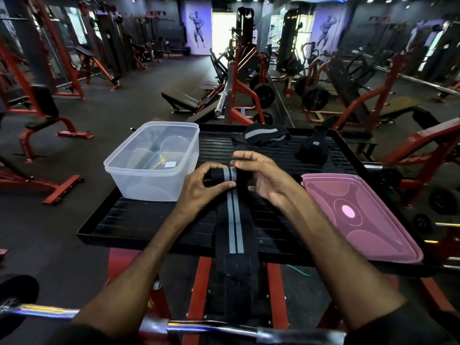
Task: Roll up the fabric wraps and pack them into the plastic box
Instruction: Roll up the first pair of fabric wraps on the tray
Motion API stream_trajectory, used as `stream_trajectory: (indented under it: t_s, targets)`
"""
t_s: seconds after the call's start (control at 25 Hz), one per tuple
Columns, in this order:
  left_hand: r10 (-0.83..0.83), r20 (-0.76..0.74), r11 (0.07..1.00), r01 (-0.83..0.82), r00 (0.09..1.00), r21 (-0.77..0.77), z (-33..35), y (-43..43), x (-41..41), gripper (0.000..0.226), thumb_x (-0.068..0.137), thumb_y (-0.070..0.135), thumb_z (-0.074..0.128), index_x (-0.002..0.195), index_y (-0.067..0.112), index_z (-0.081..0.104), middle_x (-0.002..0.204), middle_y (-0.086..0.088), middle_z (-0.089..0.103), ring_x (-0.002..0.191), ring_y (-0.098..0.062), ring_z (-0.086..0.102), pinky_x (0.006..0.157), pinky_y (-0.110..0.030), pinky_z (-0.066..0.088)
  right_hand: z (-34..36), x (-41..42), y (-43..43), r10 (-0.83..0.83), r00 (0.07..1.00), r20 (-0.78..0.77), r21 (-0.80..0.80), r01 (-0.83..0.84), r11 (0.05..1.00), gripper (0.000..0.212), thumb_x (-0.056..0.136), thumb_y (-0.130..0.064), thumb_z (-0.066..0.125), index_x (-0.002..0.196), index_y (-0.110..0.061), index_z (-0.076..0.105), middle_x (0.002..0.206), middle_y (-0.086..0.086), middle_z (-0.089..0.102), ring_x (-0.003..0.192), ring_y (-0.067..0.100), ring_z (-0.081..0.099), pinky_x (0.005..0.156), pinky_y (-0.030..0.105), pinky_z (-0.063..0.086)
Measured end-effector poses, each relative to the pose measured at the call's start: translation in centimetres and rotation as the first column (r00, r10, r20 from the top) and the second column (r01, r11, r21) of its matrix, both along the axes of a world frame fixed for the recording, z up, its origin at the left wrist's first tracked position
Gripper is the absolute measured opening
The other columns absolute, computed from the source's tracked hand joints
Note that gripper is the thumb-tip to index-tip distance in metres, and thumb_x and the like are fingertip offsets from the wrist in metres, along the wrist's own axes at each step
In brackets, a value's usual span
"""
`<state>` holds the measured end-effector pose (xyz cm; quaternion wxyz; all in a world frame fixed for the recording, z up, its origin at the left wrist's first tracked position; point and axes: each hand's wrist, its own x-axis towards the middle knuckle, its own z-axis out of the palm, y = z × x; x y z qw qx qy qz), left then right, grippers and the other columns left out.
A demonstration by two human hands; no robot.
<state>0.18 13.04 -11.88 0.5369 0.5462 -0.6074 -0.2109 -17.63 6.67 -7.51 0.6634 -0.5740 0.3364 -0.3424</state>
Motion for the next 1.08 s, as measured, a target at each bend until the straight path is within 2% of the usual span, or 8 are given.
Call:
stream_trajectory:
  t_s: [0.08, 0.16, 0.24, 0.4, 0.56, 0.64, 0.88, 1.08]
  targets:
    - [0.012, 0.010, 0.998, -0.011, 1.000, -0.062, 0.1, 0.1, -0.4, 0.044, 0.073, 0.031, 0.089, 0.111, 0.017, 0.070, 0.109, 0.005, 0.075, 0.105, -0.012, 0.070, 0.099, -0.042, 0.054, -0.4, 0.4, 0.2, -0.053, 0.994, -0.098, -0.038, 0.050, 0.998, 0.027, 0.092, -0.036, 0.067, 0.117, -0.026, 0.066, 0.114, -0.003, 0.069, 0.103, 0.014, 0.063, 0.085, 0.036, 0.049]
    - [0.009, 0.008, 0.995, -0.009, 1.000, -0.099, 0.2, 0.3, -0.3, 0.045, 0.073, 0.028, 0.089, 0.112, 0.015, 0.070, 0.111, 0.004, 0.075, 0.107, -0.012, 0.070, 0.100, -0.042, 0.054, -1.4, 0.2, 0.5, -0.001, 0.964, -0.265, -0.085, -0.022, 0.996, 0.057, 0.086, -0.069, 0.059, 0.126, -0.029, 0.058, 0.131, -0.003, 0.062, 0.119, 0.018, 0.058, 0.095, 0.040, 0.049]
    - [0.013, 0.047, 0.993, -0.007, 0.999, -0.115, 0.2, 0.4, 0.1, 0.046, 0.074, 0.028, 0.089, 0.114, 0.015, 0.070, 0.113, 0.004, 0.074, 0.110, -0.012, 0.069, 0.101, -0.042, 0.053, -2.3, -0.1, 0.5, 0.031, 0.949, -0.314, -0.115, -0.071, 0.991, 0.069, 0.084, -0.078, 0.052, 0.132, -0.029, 0.054, 0.140, -0.002, 0.056, 0.126, 0.021, 0.054, 0.093, 0.040, 0.049]
    - [-0.045, 0.042, 0.999, 0.046, 0.998, -0.022, 0.3, 0.4, -0.1, 0.049, 0.080, 0.024, 0.084, 0.124, 0.022, 0.063, 0.123, 0.010, 0.066, 0.119, -0.003, 0.061, 0.106, -0.034, 0.049, -2.7, 0.1, 1.3, -0.056, 0.995, -0.083, -0.259, 0.032, 0.965, 0.031, 0.100, -0.044, 0.056, 0.119, -0.020, 0.063, 0.123, -0.009, 0.066, 0.117, 0.004, 0.060, 0.092, 0.026, 0.048]
    - [-0.159, -0.306, 0.874, 0.278, 0.939, 0.398, 1.3, 1.3, -1.2, 0.052, 0.097, 0.036, 0.063, 0.143, 0.033, 0.039, 0.124, 0.015, 0.059, 0.112, 0.004, 0.056, 0.085, -0.020, 0.048, -3.8, 0.3, 1.8, -0.068, 0.998, 0.016, -0.330, 0.069, 0.941, 0.025, 0.101, -0.020, 0.060, 0.121, -0.004, 0.060, 0.106, -0.004, 0.067, 0.099, -0.002, 0.064, 0.088, 0.018, 0.050]
    - [-0.183, -0.279, 0.843, 0.296, 0.943, 0.449, 1.1, 1.3, -0.4, 0.042, 0.099, 0.042, 0.056, 0.139, 0.033, 0.044, 0.119, 0.012, 0.062, 0.111, -0.003, 0.058, 0.084, -0.024, 0.049, -4.2, -0.2, 1.7, -0.063, 0.998, -0.006, -0.378, 0.056, 0.924, 0.023, 0.098, -0.014, 0.064, 0.119, -0.005, 0.062, 0.107, -0.004, 0.065, 0.099, -0.003, 0.062, 0.088, 0.017, 0.049]
    - [-0.216, 0.096, 0.949, 0.186, 0.972, 0.254, -0.2, 1.0, 1.4, 0.038, 0.084, 0.022, 0.080, 0.119, 0.019, 0.065, 0.110, 0.013, 0.068, 0.101, 0.009, 0.062, 0.088, -0.009, 0.045, -4.6, -0.9, 1.4, -0.023, 0.995, -0.096, -0.354, -0.013, 0.935, 0.028, 0.085, 0.002, 0.074, 0.110, -0.009, 0.068, 0.112, 0.004, 0.066, 0.102, 0.010, 0.062, 0.081, 0.021, 0.051]
    - [-0.096, 0.049, 0.993, 0.093, 0.994, 0.067, -0.6, 0.9, 0.9, 0.043, 0.073, 0.015, 0.089, 0.111, 0.018, 0.070, 0.105, 0.012, 0.072, 0.099, -0.003, 0.069, 0.085, -0.017, 0.053, -2.6, -0.5, 1.7, -0.019, 0.995, 0.099, 0.181, 0.001, 0.983, 0.034, 0.089, -0.008, 0.069, 0.121, -0.020, 0.063, 0.102, -0.002, 0.073, 0.084, 0.013, 0.069, 0.067, 0.029, 0.057]
